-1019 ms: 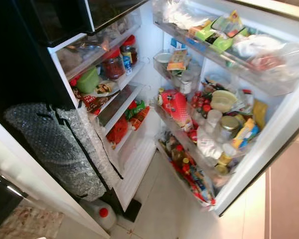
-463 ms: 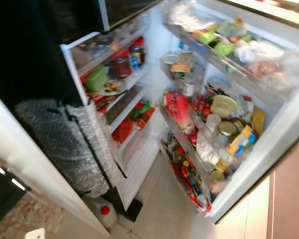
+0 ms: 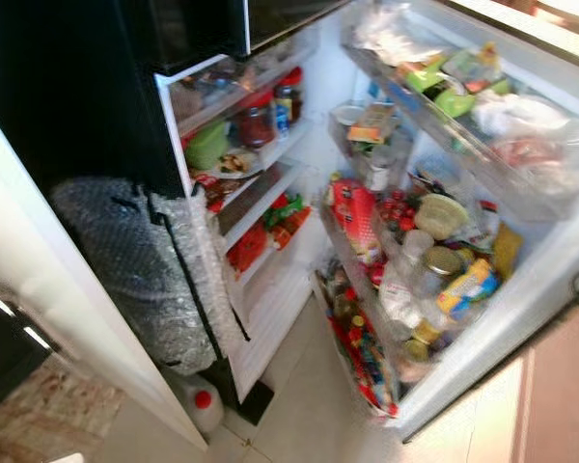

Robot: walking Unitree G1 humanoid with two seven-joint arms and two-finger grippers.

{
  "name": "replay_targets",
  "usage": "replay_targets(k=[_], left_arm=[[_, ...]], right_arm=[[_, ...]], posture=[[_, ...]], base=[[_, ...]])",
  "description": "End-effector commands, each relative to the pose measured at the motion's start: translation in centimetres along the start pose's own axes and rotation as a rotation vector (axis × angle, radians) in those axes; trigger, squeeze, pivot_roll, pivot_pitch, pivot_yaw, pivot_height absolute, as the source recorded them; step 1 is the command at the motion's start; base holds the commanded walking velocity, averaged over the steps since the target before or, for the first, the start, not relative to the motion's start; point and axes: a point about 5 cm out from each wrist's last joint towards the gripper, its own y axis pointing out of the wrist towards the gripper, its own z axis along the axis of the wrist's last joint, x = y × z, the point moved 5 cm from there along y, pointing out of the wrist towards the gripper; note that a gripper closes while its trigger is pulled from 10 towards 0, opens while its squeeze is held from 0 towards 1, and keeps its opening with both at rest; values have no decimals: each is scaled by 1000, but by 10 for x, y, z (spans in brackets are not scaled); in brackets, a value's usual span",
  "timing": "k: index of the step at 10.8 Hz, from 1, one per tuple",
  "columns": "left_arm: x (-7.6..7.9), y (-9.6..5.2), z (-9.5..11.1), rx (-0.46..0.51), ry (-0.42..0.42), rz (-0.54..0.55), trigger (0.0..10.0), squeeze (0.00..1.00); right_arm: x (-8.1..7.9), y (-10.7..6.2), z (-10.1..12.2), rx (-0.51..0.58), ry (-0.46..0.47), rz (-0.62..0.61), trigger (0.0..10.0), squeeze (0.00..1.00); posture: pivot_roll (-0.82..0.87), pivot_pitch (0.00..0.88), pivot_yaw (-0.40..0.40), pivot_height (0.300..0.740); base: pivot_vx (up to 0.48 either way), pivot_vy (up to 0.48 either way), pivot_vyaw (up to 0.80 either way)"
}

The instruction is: Restocking fridge

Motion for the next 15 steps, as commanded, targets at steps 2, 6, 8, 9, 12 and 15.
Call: replay_targets(k=[2,6,8,9,12,15], left_arm=[[-1,1,8,17,37,6,10000,0],[17,2,27,60,90,-33,10000,0],[19,2,26,58,100,-40,10000,0],[19,2,25,54,102,-41,10000,0],[17,2,25,58,72,-22,10000,0],[17,0,17,45,63,-14,10000,0]], right_arm=[[-21,-5,2,21,51,82,10000,0],[-56,-25,6,60,100,253,10000,0],[-77,-33,9,66,122,352,10000,0],[-91,-38,12,67,143,410,10000,0],[-150,-62,32,103,190,691,10000,0],[-178,-75,45,114,236,847,10000,0]], posture=[[-97,0,-15,740],[-121,0,2,740],[-124,0,-2,740],[-124,0,-4,740],[-101,0,-27,740],[-96,0,-33,740]], base=[[0,0,0],[0,0,0],[0,0,0],[0,0,0],[0,0,0],[0,0,0]])
